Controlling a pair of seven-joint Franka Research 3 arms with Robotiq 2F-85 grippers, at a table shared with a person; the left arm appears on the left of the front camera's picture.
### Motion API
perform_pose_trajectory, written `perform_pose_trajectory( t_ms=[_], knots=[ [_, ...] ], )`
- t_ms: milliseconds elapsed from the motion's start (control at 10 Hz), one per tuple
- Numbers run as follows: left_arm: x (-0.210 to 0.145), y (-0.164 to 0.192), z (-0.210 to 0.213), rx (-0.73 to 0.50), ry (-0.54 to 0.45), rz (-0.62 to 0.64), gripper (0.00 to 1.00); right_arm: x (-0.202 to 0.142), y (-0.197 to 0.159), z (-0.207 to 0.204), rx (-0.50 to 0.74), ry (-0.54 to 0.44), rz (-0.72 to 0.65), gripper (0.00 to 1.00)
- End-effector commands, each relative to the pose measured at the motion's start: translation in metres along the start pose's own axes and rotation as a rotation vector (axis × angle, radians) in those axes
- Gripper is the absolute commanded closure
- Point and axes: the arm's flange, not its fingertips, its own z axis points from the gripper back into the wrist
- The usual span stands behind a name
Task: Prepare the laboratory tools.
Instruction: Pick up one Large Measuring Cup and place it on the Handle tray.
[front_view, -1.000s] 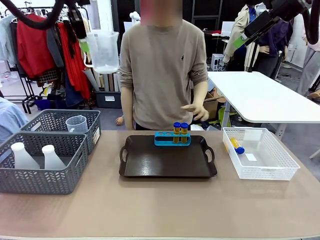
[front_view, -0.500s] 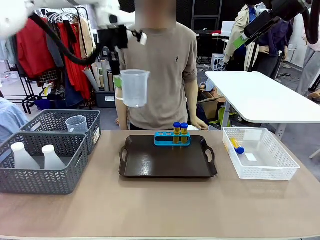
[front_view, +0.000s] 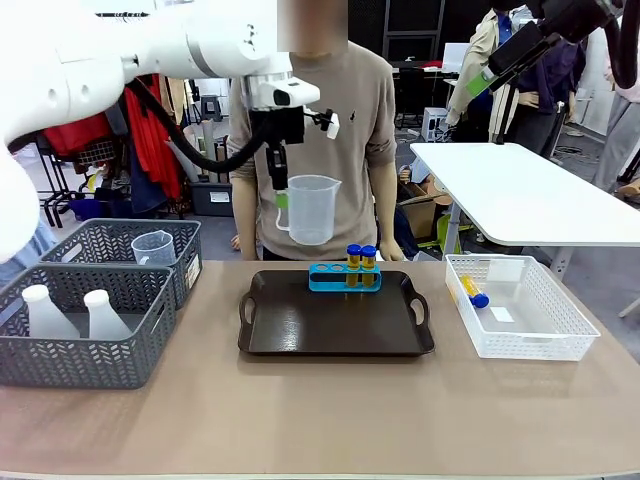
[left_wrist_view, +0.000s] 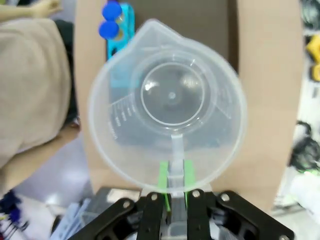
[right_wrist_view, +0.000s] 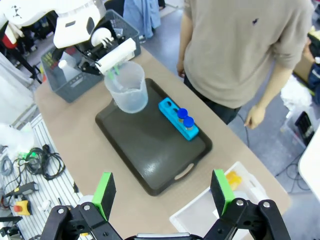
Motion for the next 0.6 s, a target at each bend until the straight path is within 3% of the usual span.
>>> perform_pose_trajectory(
  t_ms=[0, 100, 200, 500],
  knots=[
    [0.001, -0.004, -0.018, -0.037, -0.054, 0.0, 1.0, 0.0, 0.0, 0.002, 0.0, -0.002, 0.001, 0.0],
    [-0.007, -0.003, -0.017, -0.087, -0.047, -0.033, 1.0, 0.0, 0.0, 0.002, 0.0, -0.002, 0.001, 0.0],
    [0.006, 0.002, -0.011, -0.008, -0.021, -0.002, 1.0, 0.0, 0.0, 0.002, 0.0, -0.002, 0.001, 0.0],
    [0.004, -0.003, -0.036, 0.0, -0.029, -0.044, 1.0, 0.0, 0.0, 0.002, 0.0, -0.002, 0.001, 0.0]
  ],
)
